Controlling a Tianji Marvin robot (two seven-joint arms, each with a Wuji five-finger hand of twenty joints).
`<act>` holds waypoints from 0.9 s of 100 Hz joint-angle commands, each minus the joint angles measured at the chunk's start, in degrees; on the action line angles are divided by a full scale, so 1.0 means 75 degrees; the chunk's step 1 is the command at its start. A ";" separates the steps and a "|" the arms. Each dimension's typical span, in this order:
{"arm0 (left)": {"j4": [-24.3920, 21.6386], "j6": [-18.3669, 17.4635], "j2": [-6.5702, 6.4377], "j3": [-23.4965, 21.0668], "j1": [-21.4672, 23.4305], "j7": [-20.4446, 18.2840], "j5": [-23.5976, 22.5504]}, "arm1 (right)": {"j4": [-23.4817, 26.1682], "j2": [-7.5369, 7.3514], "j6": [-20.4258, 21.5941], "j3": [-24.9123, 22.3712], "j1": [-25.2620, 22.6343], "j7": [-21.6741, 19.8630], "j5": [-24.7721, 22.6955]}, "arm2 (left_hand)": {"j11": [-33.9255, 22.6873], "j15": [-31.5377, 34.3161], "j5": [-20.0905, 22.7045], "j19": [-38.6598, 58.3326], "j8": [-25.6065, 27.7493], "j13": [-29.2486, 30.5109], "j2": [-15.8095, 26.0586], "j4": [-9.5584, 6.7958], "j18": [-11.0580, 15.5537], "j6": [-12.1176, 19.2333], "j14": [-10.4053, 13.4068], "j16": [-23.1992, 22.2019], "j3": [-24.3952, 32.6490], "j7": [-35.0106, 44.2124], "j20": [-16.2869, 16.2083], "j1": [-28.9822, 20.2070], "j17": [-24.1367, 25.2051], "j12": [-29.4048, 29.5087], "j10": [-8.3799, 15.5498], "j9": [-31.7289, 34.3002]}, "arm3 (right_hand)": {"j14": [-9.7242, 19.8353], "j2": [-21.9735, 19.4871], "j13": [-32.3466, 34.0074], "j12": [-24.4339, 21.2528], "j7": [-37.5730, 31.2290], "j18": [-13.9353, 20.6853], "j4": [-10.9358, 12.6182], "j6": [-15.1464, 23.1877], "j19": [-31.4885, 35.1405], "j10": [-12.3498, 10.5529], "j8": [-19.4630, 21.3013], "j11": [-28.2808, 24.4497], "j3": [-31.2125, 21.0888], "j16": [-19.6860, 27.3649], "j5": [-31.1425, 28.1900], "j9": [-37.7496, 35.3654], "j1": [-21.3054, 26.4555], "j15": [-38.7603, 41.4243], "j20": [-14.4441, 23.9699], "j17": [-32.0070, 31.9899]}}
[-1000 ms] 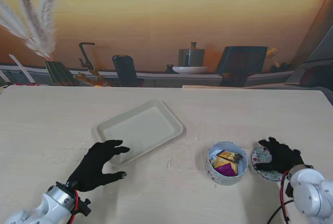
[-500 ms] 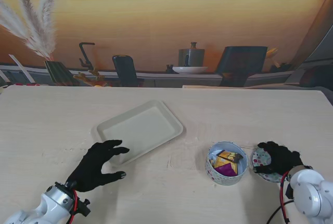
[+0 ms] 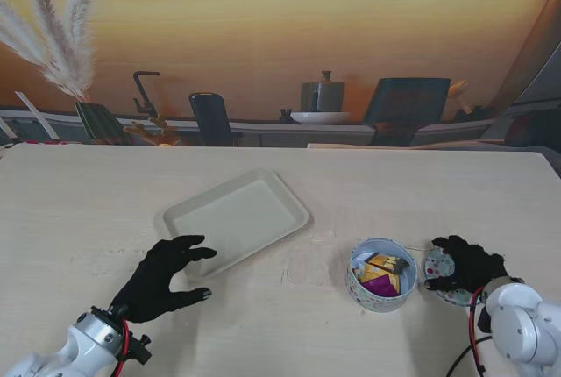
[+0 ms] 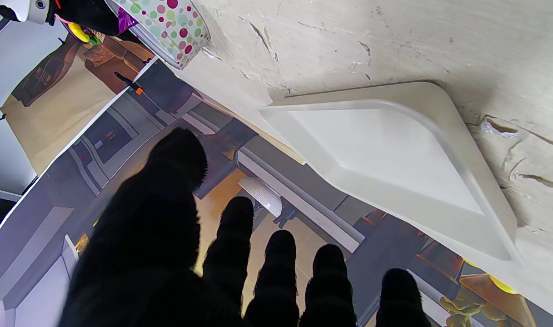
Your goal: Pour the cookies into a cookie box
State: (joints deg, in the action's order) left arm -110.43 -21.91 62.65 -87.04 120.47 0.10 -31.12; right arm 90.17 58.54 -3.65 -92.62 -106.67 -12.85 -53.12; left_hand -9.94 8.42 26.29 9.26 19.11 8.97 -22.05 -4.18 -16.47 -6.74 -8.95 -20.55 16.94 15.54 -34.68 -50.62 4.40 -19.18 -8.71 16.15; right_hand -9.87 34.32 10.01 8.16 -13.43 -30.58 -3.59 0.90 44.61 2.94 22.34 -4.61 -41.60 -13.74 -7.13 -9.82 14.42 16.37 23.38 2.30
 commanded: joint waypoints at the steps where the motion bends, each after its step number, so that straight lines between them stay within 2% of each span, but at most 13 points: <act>1: -0.0082 0.0002 0.0037 -0.0015 0.0087 -0.0125 0.0003 | -0.0296 0.0120 0.0081 0.0117 -0.0232 -0.0191 0.0169 | 0.0014 0.0061 0.0063 -0.0176 0.0077 0.0114 0.0335 -0.0090 -0.0048 0.0178 0.0011 -0.0155 0.0094 0.0060 -0.0027 -0.0094 0.0029 -0.0035 0.0062 0.0089 | 0.0065 0.0257 0.0516 0.0005 0.0543 -0.0003 -0.0032 0.0076 0.1195 -0.0008 0.0204 0.0491 -0.0014 -0.0248 0.0202 0.0221 -0.0086 0.0659 0.0362 0.0744; 2: -0.0083 0.0003 0.0036 -0.0016 0.0088 -0.0127 0.0003 | -0.0295 0.0122 0.0085 0.0115 -0.0236 -0.0185 0.0198 | 0.0014 0.0059 0.0067 -0.0175 0.0078 0.0110 0.0333 -0.0090 -0.0049 0.0177 0.0007 -0.0155 0.0095 0.0061 -0.0027 -0.0097 0.0027 -0.0034 0.0059 0.0090 | 0.0071 0.0274 0.0488 0.0004 0.0568 -0.0007 -0.0031 0.0081 0.1184 -0.0010 0.0211 0.0518 -0.0014 -0.0241 0.0208 0.0244 -0.0066 0.0646 0.0352 0.0725; 3: -0.0084 0.0005 0.0036 -0.0017 0.0088 -0.0129 0.0002 | -0.0292 0.0125 0.0087 0.0114 -0.0241 -0.0181 0.0226 | 0.0017 0.0058 0.0068 -0.0175 0.0078 0.0107 0.0340 -0.0091 -0.0045 0.0174 0.0012 -0.0154 0.0095 0.0062 -0.0027 -0.0095 0.0028 -0.0033 0.0057 0.0084 | 0.0072 0.0280 0.0442 0.0115 0.1002 -0.0022 -0.0020 0.0080 0.1211 -0.0012 0.0485 0.0617 0.0014 -0.0195 0.0091 0.0263 -0.0039 0.0636 0.0221 0.0678; 5: -0.0086 0.0009 0.0035 -0.0019 0.0090 -0.0134 0.0003 | -0.0284 0.0128 0.0089 0.0109 -0.0253 -0.0179 0.0268 | 0.0017 0.0058 0.0076 -0.0177 0.0080 0.0107 0.0336 -0.0092 -0.0044 0.0178 0.0010 -0.0154 0.0096 0.0065 -0.0025 -0.0100 0.0032 -0.0033 0.0061 0.0084 | 0.0080 0.0275 0.0375 0.0186 0.1335 -0.0024 -0.0015 0.0075 0.1216 -0.0019 0.0703 0.0708 0.0033 -0.0157 0.0017 0.0304 -0.0026 0.0615 0.0115 0.0624; 9: -0.0091 0.0019 0.0034 -0.0020 0.0093 -0.0145 0.0009 | -0.0270 0.0134 0.0111 0.0093 -0.0282 -0.0168 0.0312 | 0.0018 0.0057 0.0077 -0.0183 0.0081 0.0104 0.0343 -0.0093 -0.0030 0.0183 0.0012 -0.0153 0.0096 0.0065 -0.0022 -0.0104 0.0045 -0.0033 0.0068 0.0082 | 0.0116 0.0261 0.0286 0.0178 0.1469 -0.0019 -0.0018 0.0084 0.1174 -0.0031 0.0799 0.0781 0.0036 -0.0137 0.0019 0.0357 -0.0035 0.0577 0.0062 0.0563; 19: -0.0113 -0.0005 0.0030 -0.0040 0.0116 -0.0155 -0.0021 | -0.0207 0.0155 0.0182 0.0034 -0.0370 -0.0061 0.0347 | 0.0016 0.0062 0.0092 -0.0180 0.0085 0.0111 0.0351 -0.0092 -0.0037 0.0184 0.0005 -0.0155 0.0085 0.0072 -0.0020 -0.0102 0.0037 -0.0033 0.0071 0.0086 | 0.0164 0.0154 0.0067 -0.0298 0.1874 -0.0070 -0.0028 0.0129 0.0990 -0.0065 0.0999 0.0913 0.0032 -0.0063 -0.0075 0.0349 -0.0154 0.0413 -0.0094 0.0377; 47: -0.0140 -0.0058 0.0047 -0.0116 0.0170 -0.0054 -0.0121 | 0.0248 0.0159 0.0255 -0.0328 -0.0712 -0.0149 0.0020 | 0.0008 0.0090 0.0146 -0.0170 0.0100 0.0157 0.0341 -0.0100 -0.0077 0.0188 -0.0013 -0.0162 0.0089 0.0102 -0.0015 -0.0102 0.0005 -0.0032 0.0047 0.0130 | 0.0309 -0.0141 -0.0282 -0.0289 0.1895 -0.0084 -0.0014 0.0264 0.0538 -0.0173 0.1072 0.0827 0.0066 0.0066 -0.0088 0.0340 -0.0439 0.0137 -0.0405 -0.0224; 63: -0.0143 -0.0036 0.0047 -0.0103 0.0159 -0.0040 -0.0151 | 0.0331 0.0167 0.0345 -0.0465 -0.0830 -0.0103 -0.0075 | -0.0010 0.0112 0.0222 -0.0158 0.0115 0.0191 0.0368 -0.0106 -0.0079 0.0203 -0.0018 -0.0169 0.0097 0.0137 -0.0017 -0.0119 -0.0024 -0.0037 0.0047 0.0201 | 0.0385 -0.0137 -0.0385 -0.0286 0.1878 -0.0015 -0.0014 0.0280 0.0504 -0.0182 0.1134 0.0836 0.0070 0.0115 -0.0083 0.0339 -0.0434 0.0040 -0.0478 -0.0248; 77: -0.0157 0.0015 0.0038 -0.0111 0.0157 -0.0098 -0.0145 | 0.0427 0.0138 0.0363 -0.0521 -0.0890 -0.0365 -0.0124 | -0.0007 0.0109 0.0257 -0.0168 0.0127 0.0180 0.0362 -0.0110 -0.0060 0.0222 -0.0021 -0.0164 0.0095 0.0158 -0.0008 -0.0136 -0.0010 -0.0035 0.0026 0.0216 | 0.0345 -0.0004 -0.0333 -0.0305 0.1881 -0.0042 -0.0012 0.0305 0.0628 -0.0157 0.1180 0.0855 0.0057 0.0120 -0.0074 0.0349 -0.0294 0.0056 -0.0467 -0.0061; 90: -0.0176 0.0025 0.0032 -0.0136 0.0171 -0.0152 -0.0112 | 0.0452 0.0097 0.0446 -0.0523 -0.0895 -0.0649 -0.0109 | -0.0001 0.0106 0.0322 -0.0177 0.0144 0.0180 0.0354 -0.0112 -0.0057 0.0238 -0.0018 -0.0158 0.0090 0.0192 0.0001 -0.0143 0.0000 -0.0034 0.0048 0.0222 | 0.0282 0.0400 -0.0177 -0.0371 0.1917 -0.0056 -0.0013 0.0312 0.0922 -0.0081 0.1176 0.0883 0.0035 0.0073 -0.0073 0.0354 0.0141 0.0179 -0.0370 0.0299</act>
State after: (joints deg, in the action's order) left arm -111.09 -21.83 62.70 -87.92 121.17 0.03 -32.06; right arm 94.39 59.27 -0.82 -97.09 -112.48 -15.73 -53.94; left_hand -10.07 9.04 26.92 9.24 19.60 9.73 -22.03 -4.17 -16.48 -6.31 -9.07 -20.56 16.94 16.33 -34.68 -50.62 3.98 -19.58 -8.78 16.76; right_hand -7.13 35.02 6.91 6.20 0.06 -26.79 -3.59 2.29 42.65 2.64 30.31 0.86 -41.63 -11.57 -6.87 -9.00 14.47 13.74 17.16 -1.14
